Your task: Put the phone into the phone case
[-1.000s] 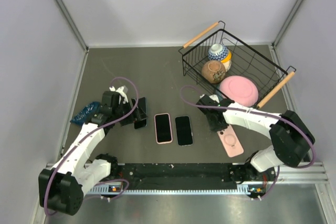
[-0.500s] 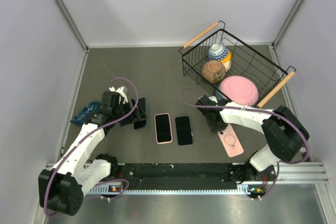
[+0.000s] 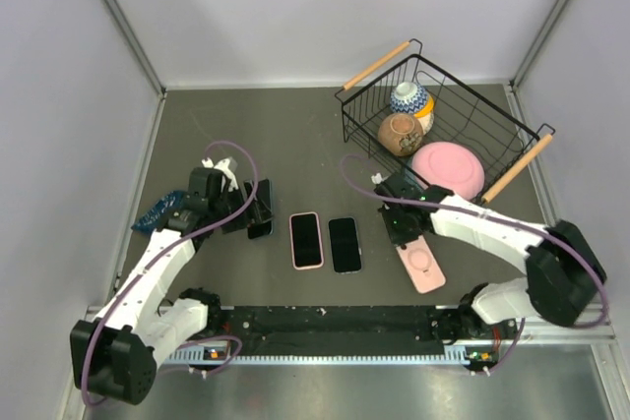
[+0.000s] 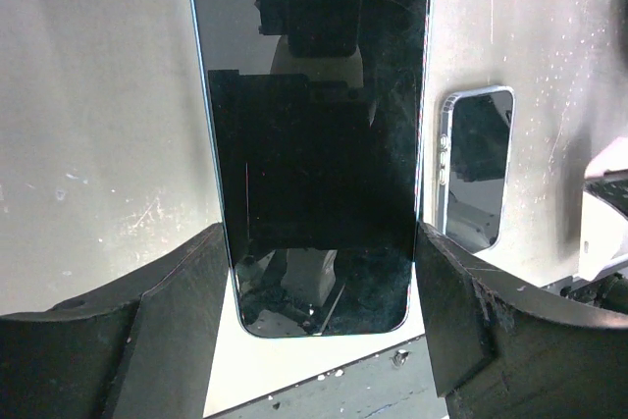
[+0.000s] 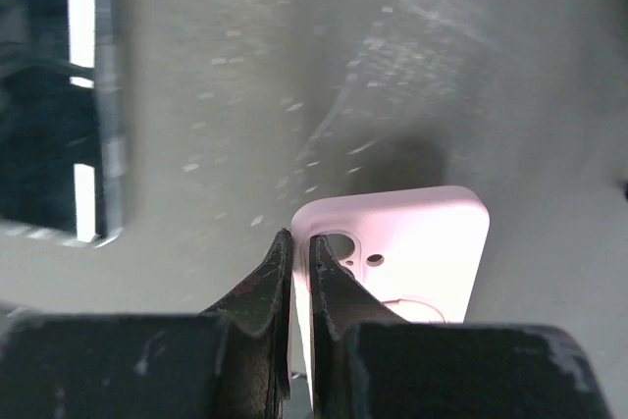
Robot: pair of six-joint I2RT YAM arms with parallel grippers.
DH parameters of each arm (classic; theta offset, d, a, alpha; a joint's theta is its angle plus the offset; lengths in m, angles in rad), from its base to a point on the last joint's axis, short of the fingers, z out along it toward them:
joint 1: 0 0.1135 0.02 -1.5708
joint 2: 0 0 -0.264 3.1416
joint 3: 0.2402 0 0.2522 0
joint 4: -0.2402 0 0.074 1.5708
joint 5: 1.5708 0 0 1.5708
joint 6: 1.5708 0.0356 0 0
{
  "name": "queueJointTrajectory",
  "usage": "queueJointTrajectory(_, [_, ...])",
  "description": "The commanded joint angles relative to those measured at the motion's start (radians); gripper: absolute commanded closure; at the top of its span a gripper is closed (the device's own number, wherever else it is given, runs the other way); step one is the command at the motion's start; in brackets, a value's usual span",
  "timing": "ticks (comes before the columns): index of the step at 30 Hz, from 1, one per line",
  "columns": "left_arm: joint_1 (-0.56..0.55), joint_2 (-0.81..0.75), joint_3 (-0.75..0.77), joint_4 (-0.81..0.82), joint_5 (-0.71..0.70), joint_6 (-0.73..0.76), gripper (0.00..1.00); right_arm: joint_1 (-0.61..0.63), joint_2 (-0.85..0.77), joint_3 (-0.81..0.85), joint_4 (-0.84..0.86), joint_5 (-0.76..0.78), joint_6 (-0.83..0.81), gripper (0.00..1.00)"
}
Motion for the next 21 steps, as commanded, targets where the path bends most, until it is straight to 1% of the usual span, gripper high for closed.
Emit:
queueJointTrajectory(1, [0.008,-0.041,0.110,-0.004,-0.045,0.051,1.00,-0.005,-0.166,0.083,0.046,-0.228,0.006,1.00])
queueJointTrajectory(2, [0.009,-0.045,0.121,-0.027,-0.050,0.055,1.00,0.006,-0.212,0.094,0.061,-0.306,0.012,1.00])
queueJointTrajectory(4, [0.014,-0.064,0.145,-0.044,-0.073,0.063,1.00,0.012,-0.250,0.099,0.126,-0.421,0.048,1.00])
queueJointTrajectory(5, [0.015,-0.074,0.151,-0.055,-0.089,0.062,1.00,0.014,-0.267,0.091,0.229,-0.543,0.074,1.00])
queueJointTrajectory(6, [0.019,-0.091,0.164,-0.072,-0.103,0.060,1.00,0.015,-0.289,0.080,0.305,-0.597,0.105,1.00])
queueJointTrajectory(7, [0.028,-0.101,0.168,-0.079,-0.129,0.057,1.00,0.020,-0.295,0.048,0.378,-0.643,0.172,1.00])
queueJointTrajectory(8, [0.032,-0.107,0.173,-0.089,-0.152,0.054,1.00,0.038,-0.292,0.034,0.528,-0.694,0.209,1.00])
queueJointTrajectory(11, [0.061,-0.118,0.200,-0.124,-0.174,0.046,1.00,0.086,-0.232,0.023,0.696,-0.725,0.296,1.00])
queueJointTrajectory(12, [0.071,-0.118,0.214,-0.138,-0.171,0.046,1.00,0.127,-0.202,0.034,0.779,-0.728,0.309,1.00])
queueJointTrajectory(14, [0.095,-0.113,0.228,-0.153,-0.192,0.055,1.00,0.165,-0.102,0.074,0.886,-0.757,0.345,1.00])
queueJointTrajectory(15, [0.107,-0.113,0.242,-0.161,-0.208,0.058,1.00,0.202,-0.067,0.086,1.010,-0.770,0.368,1.00])
queueJointTrajectory(16, [0.139,-0.111,0.249,-0.171,-0.217,0.069,1.00,0.214,0.019,0.114,1.079,-0.782,0.425,1.00])
queueJointTrajectory(17, [0.158,-0.111,0.262,-0.173,-0.225,0.077,1.00,0.230,0.064,0.126,1.153,-0.821,0.459,1.00])
queueJointTrajectory(18, [0.176,-0.111,0.268,-0.172,-0.231,0.083,1.00,0.241,0.107,0.141,1.304,-0.834,0.495,1.00])
queueJointTrajectory(19, [0.211,-0.113,0.276,-0.175,-0.235,0.094,1.00,0.260,0.160,0.176,1.369,-0.845,0.571,1.00])
queueJointTrajectory(20, [0.216,-0.111,0.282,-0.181,-0.243,0.098,1.00,0.268,0.253,0.193,1.448,-0.871,0.607,1.00])
queueJointTrajectory(21, [0.248,-0.110,0.294,-0.187,-0.249,0.100,1.00,0.273,0.307,0.215,1.512,-0.882,0.642,1.00])
